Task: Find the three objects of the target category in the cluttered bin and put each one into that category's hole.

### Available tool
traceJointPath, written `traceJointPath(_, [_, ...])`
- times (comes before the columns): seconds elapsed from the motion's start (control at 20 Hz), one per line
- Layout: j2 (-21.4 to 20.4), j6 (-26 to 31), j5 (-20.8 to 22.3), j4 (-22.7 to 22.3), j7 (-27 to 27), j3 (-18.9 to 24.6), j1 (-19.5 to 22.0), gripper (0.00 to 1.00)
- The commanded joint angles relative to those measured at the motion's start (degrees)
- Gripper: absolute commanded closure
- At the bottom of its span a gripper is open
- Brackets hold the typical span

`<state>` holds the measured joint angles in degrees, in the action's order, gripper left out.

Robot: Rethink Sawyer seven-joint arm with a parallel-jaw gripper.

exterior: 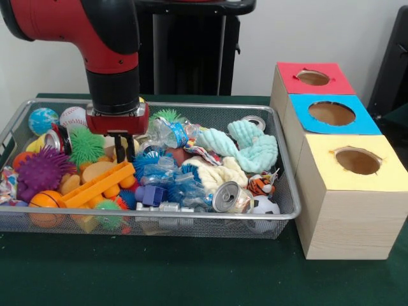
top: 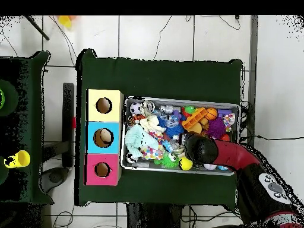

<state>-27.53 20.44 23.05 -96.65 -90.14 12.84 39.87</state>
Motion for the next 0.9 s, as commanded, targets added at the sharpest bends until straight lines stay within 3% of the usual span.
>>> traceJointPath(0.05, [3.05, -1.69, 4.03, 1.14, 0.91, 3.70, 0.60, 1.00])
traceJointPath(0.35, [2.32, -1.34, 3.76, 1.21, -0.25, 2.47, -0.51, 1.00])
traceJointPath(0.4, [2.37, -1.57, 3.97, 1.18, 0.16, 2.78, -0.21, 0.00])
traceJointPath(0.9, [3.51, -1.93, 4.17, 0.42, 1.25, 3.91, 1.72, 0.00])
